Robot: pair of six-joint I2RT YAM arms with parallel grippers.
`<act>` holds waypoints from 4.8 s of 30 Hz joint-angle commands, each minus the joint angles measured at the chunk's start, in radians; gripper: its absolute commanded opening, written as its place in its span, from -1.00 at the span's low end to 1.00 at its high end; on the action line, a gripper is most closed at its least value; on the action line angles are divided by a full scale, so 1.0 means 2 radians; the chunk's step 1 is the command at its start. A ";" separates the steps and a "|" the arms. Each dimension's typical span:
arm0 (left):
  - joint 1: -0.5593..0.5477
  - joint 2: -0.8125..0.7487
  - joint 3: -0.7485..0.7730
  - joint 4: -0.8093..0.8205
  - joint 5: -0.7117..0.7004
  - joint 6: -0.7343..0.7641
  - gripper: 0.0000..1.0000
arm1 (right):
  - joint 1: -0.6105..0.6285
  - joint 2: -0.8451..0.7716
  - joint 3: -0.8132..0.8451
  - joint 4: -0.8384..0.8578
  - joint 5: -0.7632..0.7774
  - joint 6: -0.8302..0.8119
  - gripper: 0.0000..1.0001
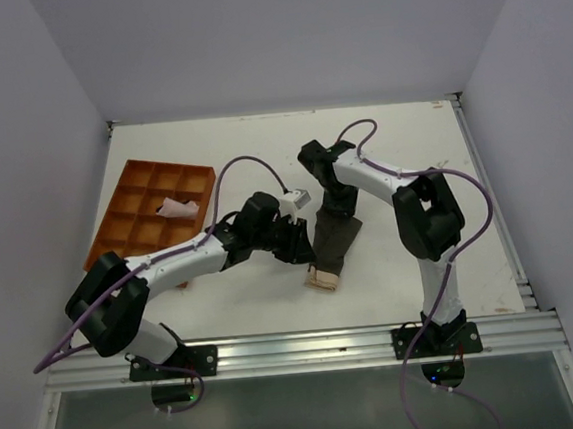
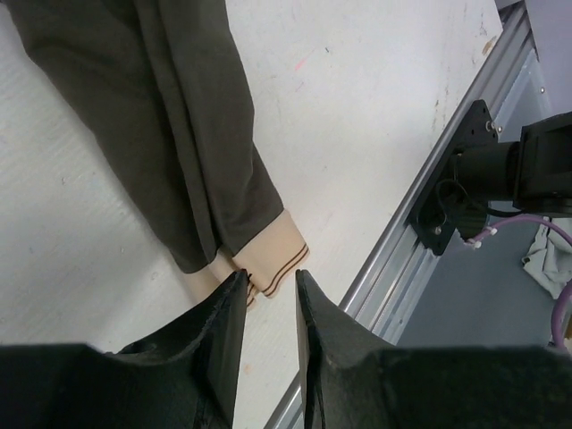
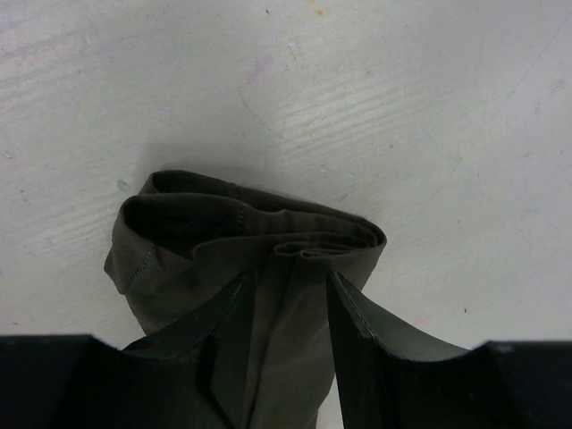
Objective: Roll the underwear
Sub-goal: Fold the underwear
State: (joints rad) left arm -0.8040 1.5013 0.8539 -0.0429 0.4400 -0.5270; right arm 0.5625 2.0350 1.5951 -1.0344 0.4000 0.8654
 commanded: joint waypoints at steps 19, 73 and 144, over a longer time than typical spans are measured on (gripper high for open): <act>-0.003 0.044 -0.052 0.063 -0.012 -0.003 -0.41 | -0.001 0.005 0.002 0.012 0.023 -0.034 -0.22; 0.055 0.033 0.022 0.003 -0.036 -0.024 -0.22 | 0.013 -0.009 0.025 -0.008 0.031 -0.054 -1.00; 0.091 0.223 0.156 0.041 -0.013 -0.059 -0.39 | 0.024 -0.045 -0.035 0.161 -0.061 -0.089 -0.67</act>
State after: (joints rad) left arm -0.6331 2.0300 1.2015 0.0429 0.4385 -0.6365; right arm 0.6086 1.9476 1.4769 -0.7189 0.2836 0.6922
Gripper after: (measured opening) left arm 0.265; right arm 0.127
